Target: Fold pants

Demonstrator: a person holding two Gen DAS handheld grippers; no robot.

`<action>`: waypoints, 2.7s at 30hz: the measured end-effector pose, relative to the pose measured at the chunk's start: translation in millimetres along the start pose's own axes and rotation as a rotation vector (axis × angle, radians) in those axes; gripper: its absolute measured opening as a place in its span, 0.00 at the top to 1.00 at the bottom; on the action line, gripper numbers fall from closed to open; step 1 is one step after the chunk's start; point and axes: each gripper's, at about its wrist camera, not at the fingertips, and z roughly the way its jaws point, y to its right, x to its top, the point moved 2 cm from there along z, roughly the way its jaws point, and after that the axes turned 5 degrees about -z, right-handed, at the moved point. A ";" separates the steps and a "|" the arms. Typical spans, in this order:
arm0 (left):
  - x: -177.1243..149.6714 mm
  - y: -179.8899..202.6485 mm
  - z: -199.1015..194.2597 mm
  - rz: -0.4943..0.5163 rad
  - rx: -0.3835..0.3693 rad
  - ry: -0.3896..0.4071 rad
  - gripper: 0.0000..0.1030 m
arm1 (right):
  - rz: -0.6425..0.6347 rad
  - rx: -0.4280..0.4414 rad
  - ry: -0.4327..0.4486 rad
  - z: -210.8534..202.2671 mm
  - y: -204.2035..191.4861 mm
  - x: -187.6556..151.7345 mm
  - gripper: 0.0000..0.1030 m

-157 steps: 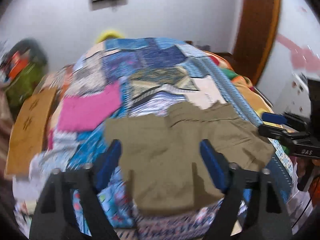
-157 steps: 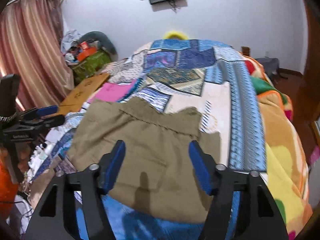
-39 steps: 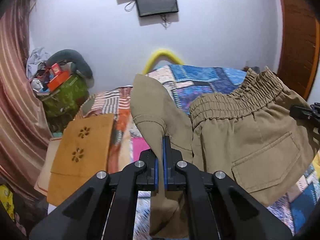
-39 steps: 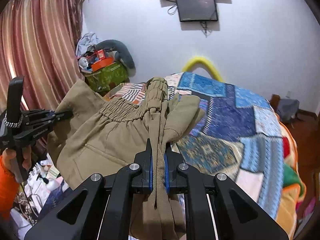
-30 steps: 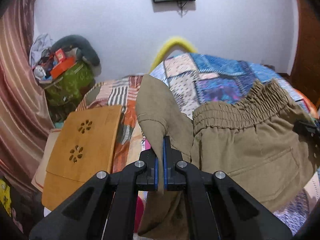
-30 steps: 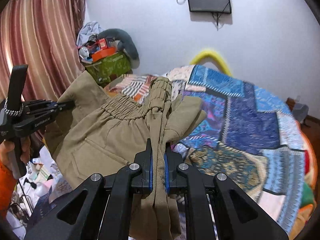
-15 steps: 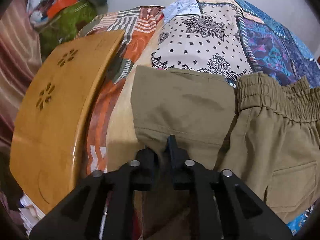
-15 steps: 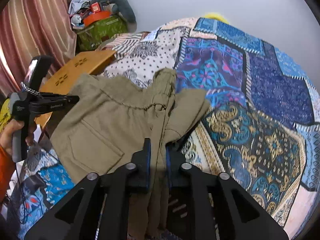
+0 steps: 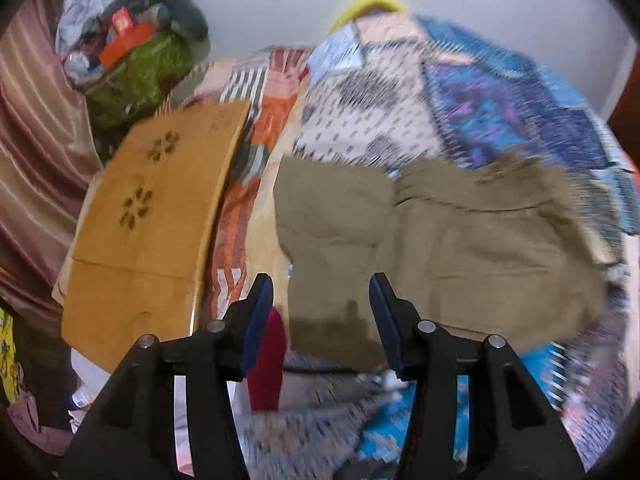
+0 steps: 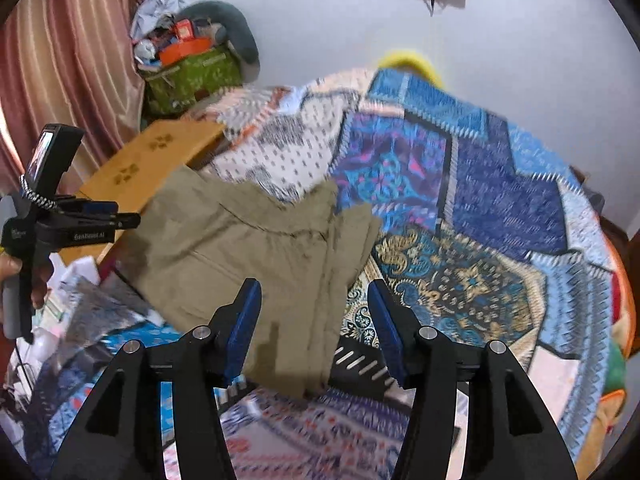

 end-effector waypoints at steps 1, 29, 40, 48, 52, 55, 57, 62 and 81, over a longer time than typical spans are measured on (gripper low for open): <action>-0.6 2.7 -18.0 0.003 -0.016 0.024 0.51 | -0.005 -0.002 0.012 -6.9 -1.8 2.6 0.50; -177.8 38.8 -421.3 0.050 -0.218 0.767 0.39 | -0.088 0.000 0.655 -327.5 -112.1 -48.0 0.50; -220.4 42.8 -436.3 0.025 -0.216 0.860 0.00 | -0.058 -0.068 0.706 -341.7 -131.9 -80.0 0.06; -228.1 42.1 -431.1 0.015 -0.240 0.838 0.00 | -0.021 -0.065 0.711 -347.1 -132.3 -89.2 0.00; -229.1 42.4 -428.6 0.007 -0.239 0.834 0.00 | -0.016 -0.074 0.713 -348.7 -132.2 -93.9 0.00; -229.0 41.9 -425.7 -0.001 -0.243 0.827 0.00 | -0.012 -0.075 0.715 -349.6 -131.6 -97.6 0.00; -229.2 41.6 -424.5 -0.005 -0.247 0.820 0.00 | -0.011 -0.075 0.716 -349.9 -131.6 -98.7 0.00; -225.9 40.5 -420.6 -0.013 -0.249 0.809 0.00 | -0.019 -0.081 0.712 -348.7 -133.8 -101.4 0.00; -222.1 46.6 -403.5 -0.005 -0.251 0.774 0.00 | 0.014 -0.066 0.677 -347.7 -128.3 -105.3 0.00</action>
